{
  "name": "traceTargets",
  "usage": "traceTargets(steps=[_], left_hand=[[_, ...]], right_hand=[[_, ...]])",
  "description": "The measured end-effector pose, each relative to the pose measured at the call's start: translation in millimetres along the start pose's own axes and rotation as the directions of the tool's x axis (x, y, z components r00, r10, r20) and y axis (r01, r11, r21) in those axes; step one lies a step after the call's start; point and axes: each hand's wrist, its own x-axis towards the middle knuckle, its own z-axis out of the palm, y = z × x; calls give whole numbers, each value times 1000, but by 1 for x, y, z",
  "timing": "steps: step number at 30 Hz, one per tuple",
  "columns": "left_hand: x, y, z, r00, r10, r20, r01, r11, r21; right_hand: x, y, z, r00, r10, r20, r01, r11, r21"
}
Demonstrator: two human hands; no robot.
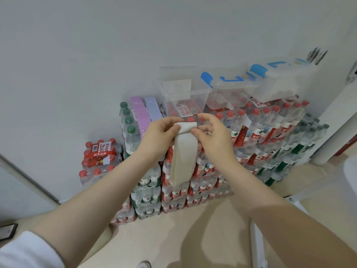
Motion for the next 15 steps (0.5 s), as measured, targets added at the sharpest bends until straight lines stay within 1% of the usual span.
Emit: traceTargets(steps=[3,5,7,11,13,15], left_hand=[[1,2,-7,997,73,26,-75,990,118],[1,3,-8,993,109,36,-113,978,172],[2,4,-8,991,128,35,-132,971,199],[1,5,-6,995,94,41,-98,990,105],[1,3,-6,999,2,35,-3,999,32],[1,3,-4,991,-123,57,125,992,-32]], right_hand=[[4,-5,-7,976,81,204,-112,983,146],[5,-8,-9,952,115,284,-178,962,207],[6,-9,-10,952,114,283,-186,953,241],[6,-10,-11,968,116,222,-180,938,295],[7,-9,-12,973,115,202,-173,938,299],[7,-7,-13,979,98,179,-142,957,254]])
